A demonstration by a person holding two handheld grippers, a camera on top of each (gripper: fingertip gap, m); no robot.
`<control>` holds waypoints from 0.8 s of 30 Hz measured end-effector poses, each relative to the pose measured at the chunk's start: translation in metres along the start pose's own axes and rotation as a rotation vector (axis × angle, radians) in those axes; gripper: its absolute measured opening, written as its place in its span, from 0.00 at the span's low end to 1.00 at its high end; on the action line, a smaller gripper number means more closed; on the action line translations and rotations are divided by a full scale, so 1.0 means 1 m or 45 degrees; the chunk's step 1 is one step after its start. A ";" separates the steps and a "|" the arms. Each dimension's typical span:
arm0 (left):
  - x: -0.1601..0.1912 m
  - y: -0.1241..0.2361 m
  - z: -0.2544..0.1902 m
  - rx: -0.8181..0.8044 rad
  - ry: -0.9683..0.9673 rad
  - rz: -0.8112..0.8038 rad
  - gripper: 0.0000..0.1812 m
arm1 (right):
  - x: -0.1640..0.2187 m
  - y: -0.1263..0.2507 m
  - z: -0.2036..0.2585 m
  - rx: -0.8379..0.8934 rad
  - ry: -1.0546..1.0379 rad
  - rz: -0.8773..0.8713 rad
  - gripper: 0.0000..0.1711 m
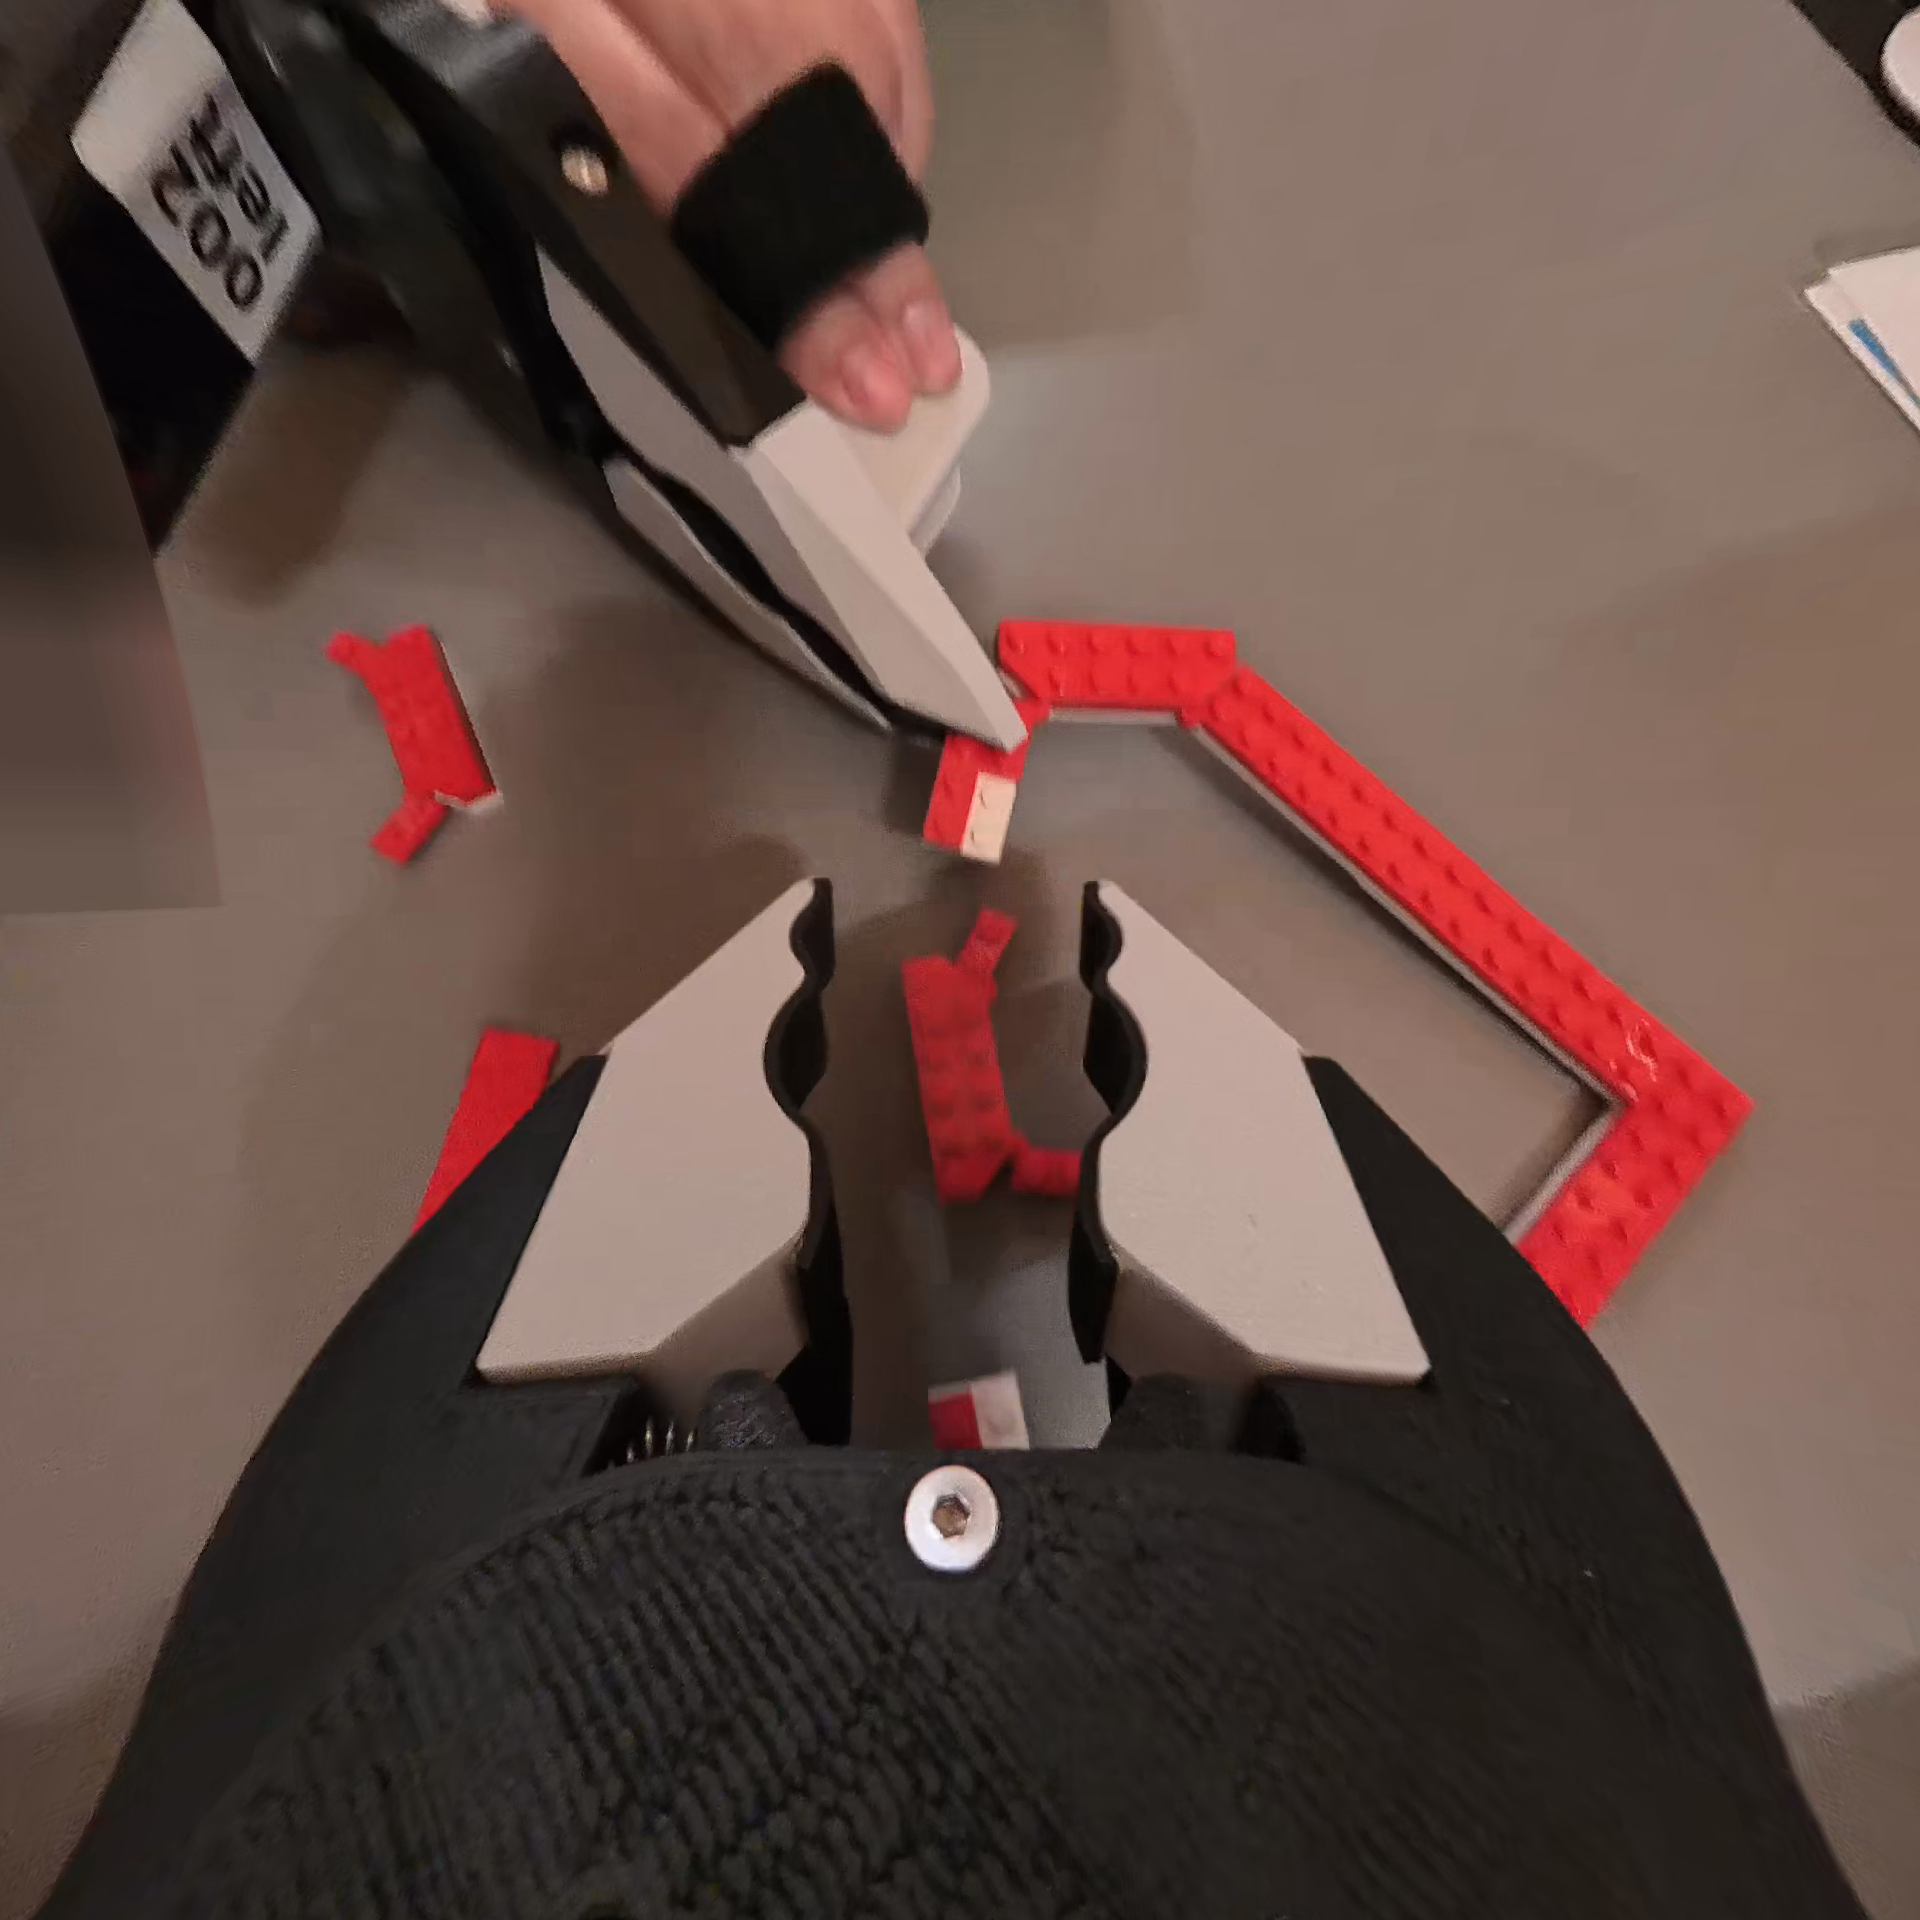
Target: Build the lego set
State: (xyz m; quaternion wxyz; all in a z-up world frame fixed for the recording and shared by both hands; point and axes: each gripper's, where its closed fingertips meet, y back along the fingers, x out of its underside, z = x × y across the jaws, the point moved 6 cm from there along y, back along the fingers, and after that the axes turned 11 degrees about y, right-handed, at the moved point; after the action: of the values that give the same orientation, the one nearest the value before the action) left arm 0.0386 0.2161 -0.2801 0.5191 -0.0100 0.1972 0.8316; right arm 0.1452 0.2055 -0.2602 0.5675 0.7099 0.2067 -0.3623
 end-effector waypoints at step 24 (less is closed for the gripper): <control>-0.006 0.000 -0.015 0.053 -0.018 -0.088 0.04 | 0.006 -0.005 0.013 -0.055 0.093 0.049 0.10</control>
State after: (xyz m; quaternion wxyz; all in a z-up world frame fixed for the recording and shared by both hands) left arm 0.0384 0.2058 -0.2920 0.5492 0.0000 0.2103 0.8088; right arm 0.1417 0.1933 -0.2694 0.5817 0.7141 0.2212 -0.3207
